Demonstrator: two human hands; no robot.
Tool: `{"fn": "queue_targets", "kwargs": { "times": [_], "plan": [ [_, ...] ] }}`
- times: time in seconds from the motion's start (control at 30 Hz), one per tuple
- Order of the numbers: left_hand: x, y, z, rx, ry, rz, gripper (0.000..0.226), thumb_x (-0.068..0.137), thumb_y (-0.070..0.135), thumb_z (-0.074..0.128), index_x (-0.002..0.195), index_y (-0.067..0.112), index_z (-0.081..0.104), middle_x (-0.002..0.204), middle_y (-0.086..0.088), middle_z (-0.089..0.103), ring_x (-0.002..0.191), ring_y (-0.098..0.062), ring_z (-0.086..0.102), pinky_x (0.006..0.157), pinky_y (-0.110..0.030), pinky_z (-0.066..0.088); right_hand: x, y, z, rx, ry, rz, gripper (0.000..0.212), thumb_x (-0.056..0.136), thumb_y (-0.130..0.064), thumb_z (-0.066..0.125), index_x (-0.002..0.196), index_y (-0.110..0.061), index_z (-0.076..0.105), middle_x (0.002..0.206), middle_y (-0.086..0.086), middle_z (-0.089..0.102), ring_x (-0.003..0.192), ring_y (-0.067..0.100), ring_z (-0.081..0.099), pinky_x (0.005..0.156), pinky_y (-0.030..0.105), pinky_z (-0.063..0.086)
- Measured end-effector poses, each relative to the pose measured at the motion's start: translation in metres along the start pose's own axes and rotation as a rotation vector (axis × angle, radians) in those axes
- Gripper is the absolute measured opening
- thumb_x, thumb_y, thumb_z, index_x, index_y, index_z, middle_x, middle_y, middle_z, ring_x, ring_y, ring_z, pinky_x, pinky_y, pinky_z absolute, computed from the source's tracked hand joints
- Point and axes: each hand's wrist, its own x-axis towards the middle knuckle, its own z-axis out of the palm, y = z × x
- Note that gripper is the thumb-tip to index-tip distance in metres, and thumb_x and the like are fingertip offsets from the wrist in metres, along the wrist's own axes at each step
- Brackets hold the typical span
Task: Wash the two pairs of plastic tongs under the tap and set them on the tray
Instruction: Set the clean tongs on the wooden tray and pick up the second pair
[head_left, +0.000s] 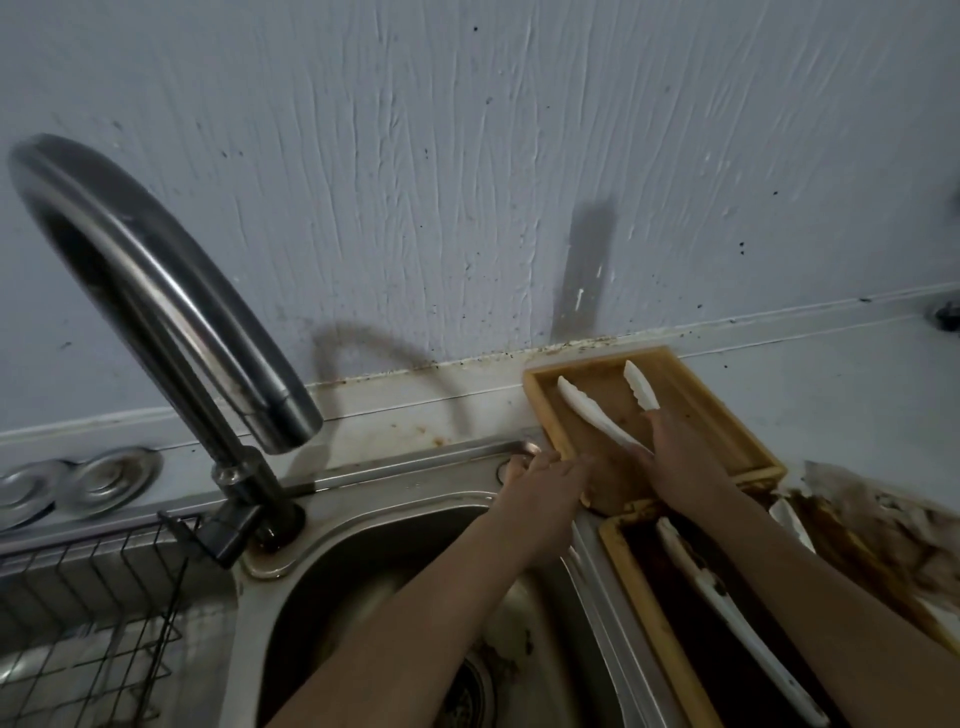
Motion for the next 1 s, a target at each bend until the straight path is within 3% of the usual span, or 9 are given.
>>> {"fn": "queue_targets", "kwargs": {
  "times": [0.13, 0.23, 0.37, 0.53, 0.77, 0.9, 1.0],
  "plan": [
    [-0.010, 0.015, -0.004, -0.034, -0.020, -0.040, 0.088, 0.083, 0.002, 0.053, 0.150, 0.021, -0.001, 0.154, -0.010, 0.027, 0.146, -0.026, 0.010, 0.116, -0.054, 0.007, -0.012, 0.000, -0.010, -0.084, 0.115, -0.070, 0.052, 0.091, -0.037, 0.049, 0.134, -0.010, 0.039, 0.133, 0.012, 0.052, 0.118, 0.027, 0.052, 0.097, 0.041, 0.045],
    [-0.032, 0.032, -0.005, -0.076, 0.096, 0.020, 0.082, 0.082, -0.002, 0.050, 0.149, 0.018, 0.007, 0.153, -0.008, 0.029, 0.146, -0.022, 0.009, 0.117, -0.052, 0.002, -0.041, 0.007, -0.024, -0.142, 0.244, -0.088, 0.051, 0.091, -0.040, 0.046, 0.134, -0.014, 0.038, 0.137, 0.009, 0.051, 0.126, 0.029, 0.047, 0.106, 0.052, 0.034],
    [-0.065, 0.058, 0.014, -0.064, 0.200, 0.147, 0.076, 0.079, -0.005, 0.048, 0.147, 0.019, 0.022, 0.153, -0.005, 0.030, 0.145, -0.020, 0.016, 0.118, -0.053, 0.005, -0.103, 0.026, -0.027, -0.157, 0.266, -0.106, 0.046, 0.090, -0.040, 0.043, 0.128, -0.015, 0.044, 0.124, 0.008, 0.060, 0.113, 0.027, 0.057, 0.096, 0.051, 0.046],
    [-0.090, 0.082, 0.030, 0.008, 0.134, 0.226, 0.069, 0.084, 0.002, 0.047, 0.147, 0.019, 0.022, 0.154, -0.004, 0.028, 0.145, -0.023, 0.016, 0.116, -0.045, -0.005, -0.164, 0.046, -0.014, -0.267, 0.251, -0.008, 0.041, 0.090, -0.039, 0.047, 0.121, -0.014, 0.055, 0.111, 0.005, 0.068, 0.103, 0.023, 0.063, 0.089, 0.040, 0.049],
    [-0.099, 0.099, 0.031, -0.033, 0.049, 0.107, 0.076, 0.083, 0.000, 0.051, 0.148, 0.019, 0.017, 0.152, -0.014, 0.031, 0.145, -0.025, 0.017, 0.119, -0.048, 0.007, -0.192, 0.051, -0.009, -0.396, 0.105, 0.093, 0.025, 0.092, -0.040, 0.042, 0.094, -0.023, 0.059, 0.093, -0.004, 0.065, 0.096, 0.019, 0.056, 0.086, 0.036, 0.041],
    [-0.097, 0.101, 0.025, -0.107, 0.035, 0.073, 0.068, 0.083, 0.008, 0.055, 0.144, 0.019, 0.025, 0.138, -0.009, 0.047, 0.130, -0.026, 0.042, 0.112, -0.045, 0.028, -0.189, 0.048, -0.011, -0.364, 0.064, 0.109, 0.016, 0.091, -0.031, 0.047, 0.091, -0.020, 0.058, 0.089, -0.004, 0.063, 0.093, 0.018, 0.057, 0.088, 0.036, 0.044],
    [-0.099, 0.105, 0.015, -0.095, 0.058, 0.064, 0.055, 0.085, 0.013, 0.055, 0.136, 0.020, 0.036, 0.121, -0.005, 0.060, 0.111, -0.024, 0.056, 0.104, -0.042, 0.036, -0.188, 0.041, -0.017, -0.189, 0.070, 0.084, 0.008, 0.090, -0.025, 0.053, 0.084, -0.021, 0.054, 0.076, -0.007, 0.057, 0.074, 0.012, 0.059, 0.078, 0.033, 0.051]
  ]
}}
